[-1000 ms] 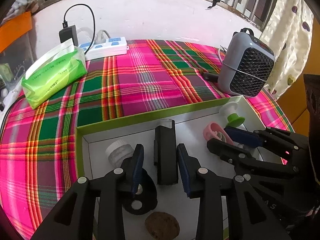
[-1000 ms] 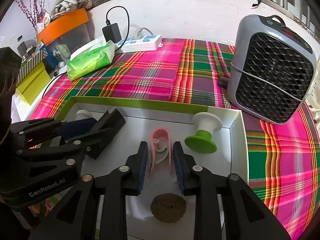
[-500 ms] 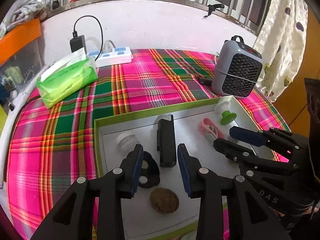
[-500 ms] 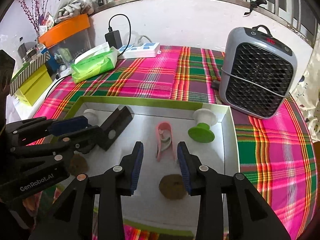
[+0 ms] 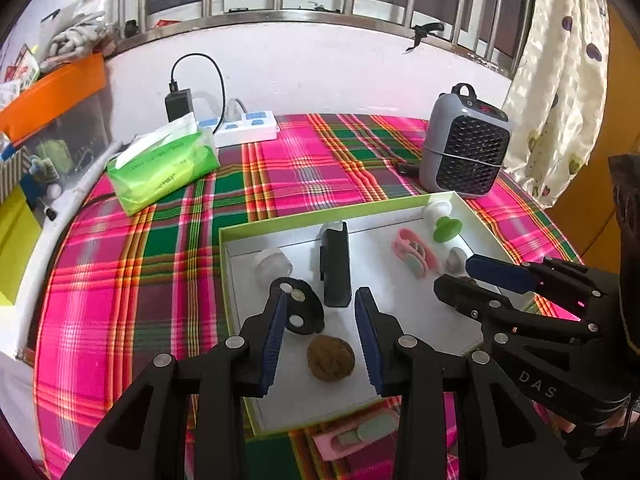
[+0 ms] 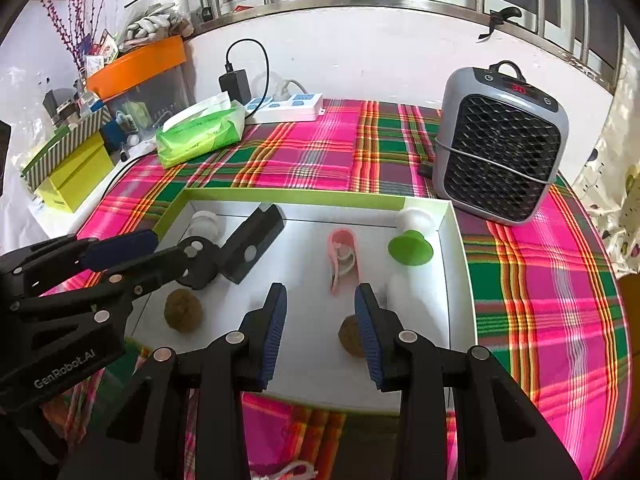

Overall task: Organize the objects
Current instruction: 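Lift both open tools up and back out of the box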

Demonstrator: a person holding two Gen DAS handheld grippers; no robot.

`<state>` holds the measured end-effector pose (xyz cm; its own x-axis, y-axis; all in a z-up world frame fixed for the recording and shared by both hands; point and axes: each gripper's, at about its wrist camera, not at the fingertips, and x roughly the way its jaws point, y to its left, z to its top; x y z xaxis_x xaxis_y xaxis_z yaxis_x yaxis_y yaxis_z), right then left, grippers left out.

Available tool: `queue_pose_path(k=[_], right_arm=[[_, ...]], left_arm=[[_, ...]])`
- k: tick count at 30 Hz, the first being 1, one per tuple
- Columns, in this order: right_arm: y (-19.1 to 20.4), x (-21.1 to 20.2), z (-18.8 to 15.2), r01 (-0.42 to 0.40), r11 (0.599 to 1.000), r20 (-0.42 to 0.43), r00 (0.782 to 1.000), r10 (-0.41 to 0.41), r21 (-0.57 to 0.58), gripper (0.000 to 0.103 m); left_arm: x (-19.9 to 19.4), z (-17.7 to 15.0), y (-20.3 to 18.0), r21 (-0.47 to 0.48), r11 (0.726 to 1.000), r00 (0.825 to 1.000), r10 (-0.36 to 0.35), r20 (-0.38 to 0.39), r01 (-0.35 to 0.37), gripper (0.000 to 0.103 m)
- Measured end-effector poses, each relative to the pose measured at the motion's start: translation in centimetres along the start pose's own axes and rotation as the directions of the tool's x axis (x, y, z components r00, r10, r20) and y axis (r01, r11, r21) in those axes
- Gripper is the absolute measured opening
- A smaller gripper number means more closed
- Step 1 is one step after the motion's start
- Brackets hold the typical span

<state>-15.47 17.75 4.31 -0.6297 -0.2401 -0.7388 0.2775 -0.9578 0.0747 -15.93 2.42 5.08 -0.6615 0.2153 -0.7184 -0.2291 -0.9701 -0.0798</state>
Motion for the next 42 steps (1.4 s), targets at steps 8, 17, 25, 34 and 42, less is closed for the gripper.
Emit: queue_pose_path(k=[8,17,25,34,42], right_arm=[[0.0,-1.2,-0.8,0.003,1.0,0.014,1.0,-0.003,0.017,0.037],[0.4,-3.6,-1.9,-0.007,0.999,0.048,0.999,0.006,0.034,0.051],[1.1,-5.0,-3.6,0.007,0.999,0.055,0.998,-0.009,0.041,0.051],[2.5,-6.1,-6.3,0.057,0.998,0.045,0.997,-0.058,0.026,0.051],[2.4,-5.5,-8.0,0.064,0.995,0.002,0.998,-0.064,0.077,0.052]], left_arm=[[-1.0,-1.0,-0.4,-0.008,1.0,1.0,0.007,0.007,-0.007,0.034],[-3.1,-2.4,-0.8,0.008,0.998,0.997,0.061,0.043,-0.062,0.034],[-5.1,-4.2,-0.7,0.022,0.993,0.991,0.115,0.069,-0.117,0.034],[-6.3,-6.4,0.2,-0.012,0.994,0.992,0.107,0.068,-0.106,0.034],[-7.1,-8.7,1.9,-0.061,0.998,0.997,0.034,0.064,-0.03,0.034]])
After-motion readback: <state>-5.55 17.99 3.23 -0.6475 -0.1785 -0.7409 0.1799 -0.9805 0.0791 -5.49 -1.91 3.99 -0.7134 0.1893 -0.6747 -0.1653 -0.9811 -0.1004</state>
